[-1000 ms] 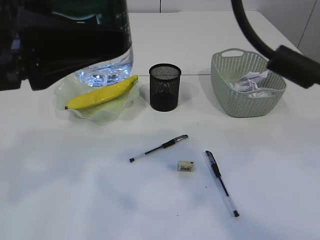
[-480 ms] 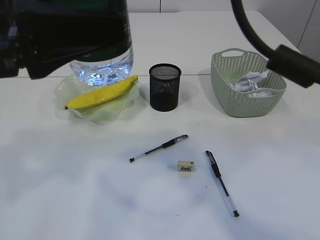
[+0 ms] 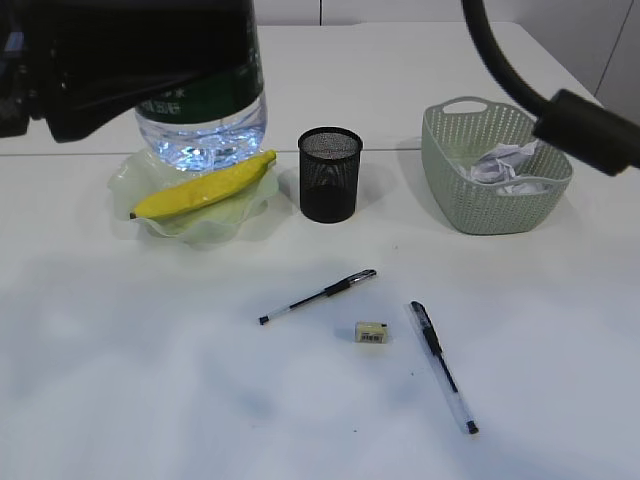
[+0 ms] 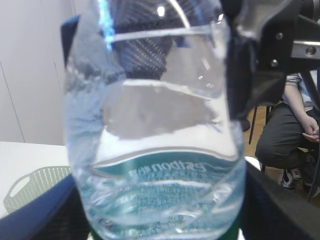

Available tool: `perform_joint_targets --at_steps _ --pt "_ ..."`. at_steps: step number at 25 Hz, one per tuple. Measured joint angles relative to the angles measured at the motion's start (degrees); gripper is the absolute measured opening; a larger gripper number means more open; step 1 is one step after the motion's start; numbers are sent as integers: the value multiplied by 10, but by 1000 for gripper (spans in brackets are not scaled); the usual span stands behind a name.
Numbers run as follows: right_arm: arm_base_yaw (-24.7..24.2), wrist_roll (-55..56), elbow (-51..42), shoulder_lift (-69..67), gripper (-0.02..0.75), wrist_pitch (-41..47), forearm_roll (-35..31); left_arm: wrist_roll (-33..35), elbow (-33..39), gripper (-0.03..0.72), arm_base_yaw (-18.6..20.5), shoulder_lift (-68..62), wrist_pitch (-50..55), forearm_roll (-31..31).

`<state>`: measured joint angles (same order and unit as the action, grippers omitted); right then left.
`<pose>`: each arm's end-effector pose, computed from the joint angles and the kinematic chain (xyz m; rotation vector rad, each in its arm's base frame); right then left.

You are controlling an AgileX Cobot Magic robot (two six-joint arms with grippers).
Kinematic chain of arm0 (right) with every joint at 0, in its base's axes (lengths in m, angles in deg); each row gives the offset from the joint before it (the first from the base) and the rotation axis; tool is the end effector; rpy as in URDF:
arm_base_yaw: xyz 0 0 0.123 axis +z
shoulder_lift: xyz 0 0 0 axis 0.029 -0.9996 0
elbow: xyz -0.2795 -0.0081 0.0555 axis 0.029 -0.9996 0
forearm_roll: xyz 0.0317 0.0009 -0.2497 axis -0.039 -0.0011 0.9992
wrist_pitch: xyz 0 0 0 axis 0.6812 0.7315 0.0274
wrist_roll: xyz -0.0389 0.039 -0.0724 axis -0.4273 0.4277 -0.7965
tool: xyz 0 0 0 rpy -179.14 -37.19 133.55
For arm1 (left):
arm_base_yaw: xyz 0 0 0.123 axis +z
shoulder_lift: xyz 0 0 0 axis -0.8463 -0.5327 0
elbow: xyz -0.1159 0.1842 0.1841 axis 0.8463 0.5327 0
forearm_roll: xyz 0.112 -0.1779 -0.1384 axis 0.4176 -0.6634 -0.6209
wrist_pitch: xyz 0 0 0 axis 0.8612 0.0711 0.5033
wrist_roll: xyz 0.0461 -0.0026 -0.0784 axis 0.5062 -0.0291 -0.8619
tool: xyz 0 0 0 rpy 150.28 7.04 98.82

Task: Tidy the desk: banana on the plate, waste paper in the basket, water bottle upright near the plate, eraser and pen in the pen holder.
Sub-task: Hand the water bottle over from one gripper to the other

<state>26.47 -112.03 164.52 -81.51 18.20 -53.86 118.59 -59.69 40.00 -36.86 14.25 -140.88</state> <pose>0.2427 0.2153 0.4160 -1.1593 1.0800 1.0403 0.2050 -0.1420 0.3541 0.9886 1.3299 -0.9199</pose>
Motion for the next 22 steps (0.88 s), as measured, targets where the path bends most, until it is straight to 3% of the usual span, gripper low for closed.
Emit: perform_joint_targets --at_steps 22 --pt "0 1 0 0 365 -1 -1 -37 -12 591 0 0 -9 0"
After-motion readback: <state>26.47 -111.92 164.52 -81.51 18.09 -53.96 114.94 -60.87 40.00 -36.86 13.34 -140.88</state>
